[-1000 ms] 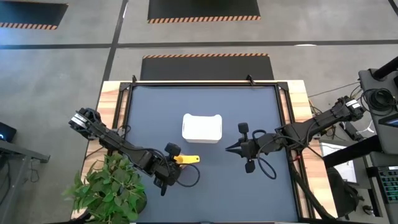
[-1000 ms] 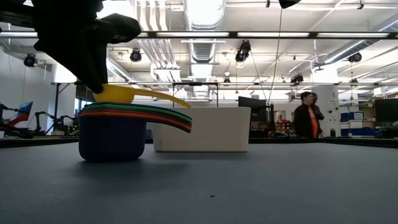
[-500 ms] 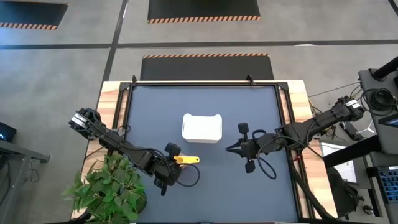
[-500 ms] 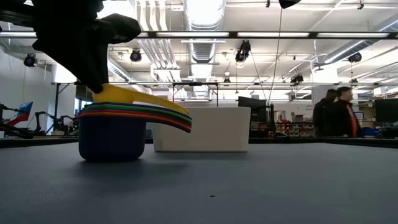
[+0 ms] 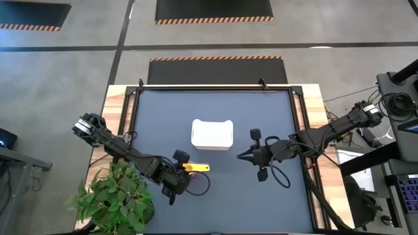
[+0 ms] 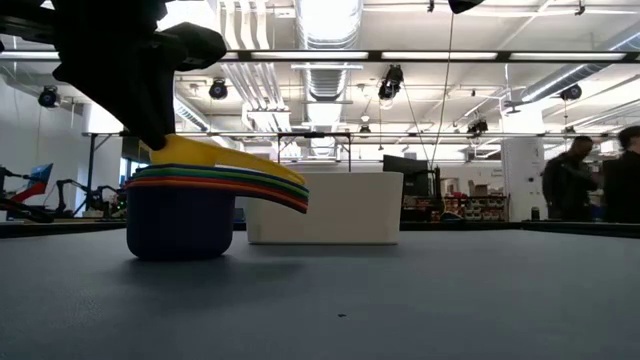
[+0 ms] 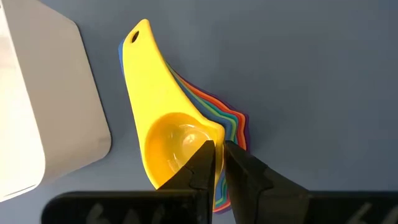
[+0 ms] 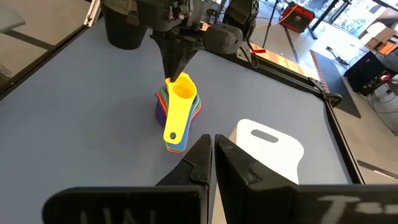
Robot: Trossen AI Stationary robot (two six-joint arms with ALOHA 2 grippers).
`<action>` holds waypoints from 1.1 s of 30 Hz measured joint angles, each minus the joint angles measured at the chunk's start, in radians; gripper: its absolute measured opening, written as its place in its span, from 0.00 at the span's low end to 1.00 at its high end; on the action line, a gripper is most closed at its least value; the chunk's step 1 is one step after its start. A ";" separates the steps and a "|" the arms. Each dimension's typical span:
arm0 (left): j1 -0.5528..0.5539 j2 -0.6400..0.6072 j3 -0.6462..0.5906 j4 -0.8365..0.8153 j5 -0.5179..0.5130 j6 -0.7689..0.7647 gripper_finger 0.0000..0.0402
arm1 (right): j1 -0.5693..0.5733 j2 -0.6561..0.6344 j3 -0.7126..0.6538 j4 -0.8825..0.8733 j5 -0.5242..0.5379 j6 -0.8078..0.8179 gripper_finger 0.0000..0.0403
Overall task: Nest measuring cups in basket
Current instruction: Stack the yellow measuring cup on the dark blue measuring cup
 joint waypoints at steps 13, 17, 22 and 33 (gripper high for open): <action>0.014 0.000 0.000 0.007 0.000 -0.019 0.04 | 0.000 0.000 0.000 0.000 0.000 -0.005 0.02; 0.018 0.000 0.000 0.007 0.000 -0.025 0.04 | 0.000 0.000 0.000 0.000 0.000 -0.005 0.02; 0.018 0.000 0.000 0.008 0.000 -0.026 0.04 | 0.000 0.000 0.000 0.000 0.000 -0.005 0.02; 0.018 0.000 0.000 0.008 0.003 -0.026 0.07 | 0.000 0.000 0.000 0.000 0.000 -0.005 0.02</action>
